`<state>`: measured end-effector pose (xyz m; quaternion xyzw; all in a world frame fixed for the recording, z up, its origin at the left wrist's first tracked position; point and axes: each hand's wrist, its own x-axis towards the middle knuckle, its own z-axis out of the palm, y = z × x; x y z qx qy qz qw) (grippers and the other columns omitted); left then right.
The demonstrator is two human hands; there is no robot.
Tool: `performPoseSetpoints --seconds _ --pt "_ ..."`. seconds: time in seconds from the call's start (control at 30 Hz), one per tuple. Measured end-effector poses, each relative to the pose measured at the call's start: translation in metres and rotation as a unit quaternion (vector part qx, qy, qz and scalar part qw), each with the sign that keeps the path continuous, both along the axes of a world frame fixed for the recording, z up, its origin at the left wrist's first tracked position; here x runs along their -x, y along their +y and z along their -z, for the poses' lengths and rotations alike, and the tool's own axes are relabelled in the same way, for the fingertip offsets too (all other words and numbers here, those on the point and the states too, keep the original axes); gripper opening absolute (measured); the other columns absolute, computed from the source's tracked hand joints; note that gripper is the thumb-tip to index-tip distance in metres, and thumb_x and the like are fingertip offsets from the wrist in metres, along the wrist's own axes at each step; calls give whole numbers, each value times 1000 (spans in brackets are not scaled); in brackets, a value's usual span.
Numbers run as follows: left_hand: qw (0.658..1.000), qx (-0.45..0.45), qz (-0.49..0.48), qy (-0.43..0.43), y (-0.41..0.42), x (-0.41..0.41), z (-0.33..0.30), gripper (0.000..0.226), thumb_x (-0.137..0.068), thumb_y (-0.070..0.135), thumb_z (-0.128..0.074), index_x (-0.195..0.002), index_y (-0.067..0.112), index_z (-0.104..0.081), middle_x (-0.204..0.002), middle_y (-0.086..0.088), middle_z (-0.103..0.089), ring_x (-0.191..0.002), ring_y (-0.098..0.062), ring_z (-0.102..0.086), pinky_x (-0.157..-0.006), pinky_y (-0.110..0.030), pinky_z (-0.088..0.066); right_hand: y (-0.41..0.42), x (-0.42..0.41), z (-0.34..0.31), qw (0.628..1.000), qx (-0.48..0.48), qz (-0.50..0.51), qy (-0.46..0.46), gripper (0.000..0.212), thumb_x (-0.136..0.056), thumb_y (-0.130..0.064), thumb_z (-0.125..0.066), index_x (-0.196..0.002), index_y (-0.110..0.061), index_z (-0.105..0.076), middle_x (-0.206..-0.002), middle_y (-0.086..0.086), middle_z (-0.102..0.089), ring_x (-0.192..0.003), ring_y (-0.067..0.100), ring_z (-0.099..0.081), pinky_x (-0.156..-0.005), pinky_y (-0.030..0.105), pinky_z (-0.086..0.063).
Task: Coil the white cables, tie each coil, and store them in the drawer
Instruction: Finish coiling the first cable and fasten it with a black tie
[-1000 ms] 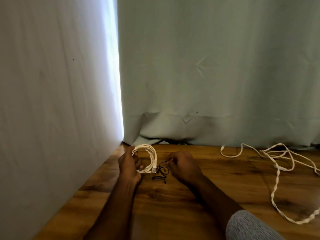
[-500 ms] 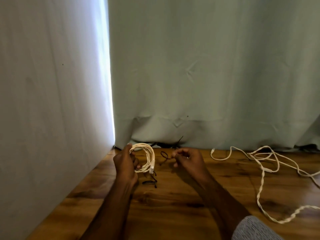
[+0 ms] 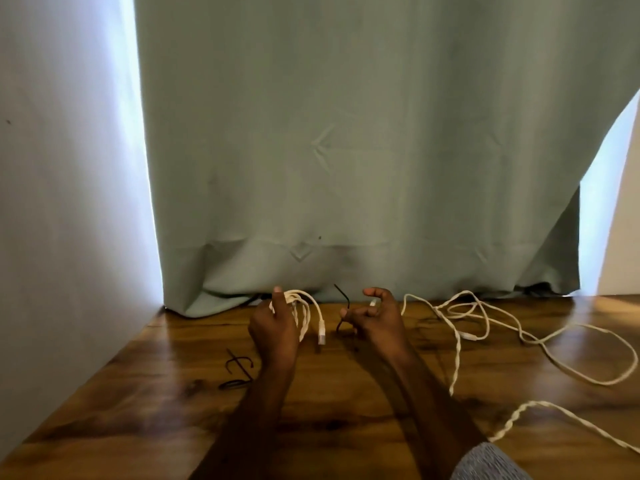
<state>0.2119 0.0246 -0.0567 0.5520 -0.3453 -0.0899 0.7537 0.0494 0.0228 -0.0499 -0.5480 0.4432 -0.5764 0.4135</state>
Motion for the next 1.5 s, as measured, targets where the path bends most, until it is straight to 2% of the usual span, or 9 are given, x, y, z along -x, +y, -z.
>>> performPoseSetpoints --seconds 0.2,0.3,0.37,0.47,0.63,0.83,1.07,1.37,1.5 --pt "979 -72 119 147 -4 -1 14 60 -93 60 -50 -72 6 -64 -76 -22 -69 -75 -44 -69 -68 -59 -59 -4 -7 0 986 40 27 157 38 -79 -19 -85 -110 -20 -65 -80 -8 -76 -72 3 -72 -74 27 -59" --pt "979 -70 127 143 -9 -8 24 65 -80 73 -48 -69 12 -68 -73 -15 -72 -72 -38 -71 -70 -60 -58 -1 -7 -1 952 101 88 274 20 -78 -35 -85 -89 -36 -68 -81 -17 -72 -82 2 -66 -93 36 -42" --pt "981 -78 129 122 -6 -9 22 58 -89 60 -52 -70 8 -68 -73 -15 -72 -73 -36 -70 -74 -57 -58 2 -6 -3 928 137 112 327 14 -82 -39 -80 -93 -34 -73 -87 -18 -68 -90 2 -55 -88 31 -25" --pt "982 -97 129 103 -6 -9 20 42 -97 38 -58 -73 4 -68 -75 -16 -71 -76 -36 -69 -77 -55 -58 5 -10 -4 899 164 131 383 12 -87 -40 -74 -98 -37 -72 -101 -13 -68 -102 7 -52 -90 33 -24" --pt "980 -107 138 98 -10 -9 23 33 -94 31 -61 -73 6 -69 -76 -16 -71 -76 -37 -70 -74 -56 -59 18 -17 -11 836 207 130 491 16 -92 -37 -65 -106 -33 -72 -108 -7 -66 -116 12 -50 -108 46 -21" --pt "966 -79 146 197 -13 -16 20 32 -93 28 -62 -77 1 -67 -68 -16 -64 -55 -30 -58 -40 -27 -42 27 -25 -14 774 259 122 565 16 -90 -38 -61 -95 -30 -74 -95 -8 -73 -113 13 -58 -110 54 -9" --pt "958 -60 149 238 -13 -21 17 24 -92 23 -59 -81 4 -71 -79 -19 -70 -60 -31 -61 -46 -30 -43 30 -27 -14 739 301 79 598 15 -81 -37 -64 -88 -30 -75 -83 -6 -73 -101 18 -63 -108 55 -17" --pt "966 -60 166 189 -14 -12 20 38 -92 25 -61 -61 4 -53 -58 -17 -49 -47 -26 -46 -43 -29 -36 33 -34 -18 719 259 102 637 22 -87 -40 -65 -104 -30 -75 -95 -4 -73 -112 17 -57 -109 56 -17" --pt "959 -78 201 182 -12 -4 18 34 -92 29 -63 -74 0 -63 -68 -20 -59 -57 -28 -56 -50 -33 -44 36 -39 -18 705 260 135 646 17 -82 -36 -70 -95 -26 -75 -85 -1 -73 -105 22 -60 -104 56 -23"
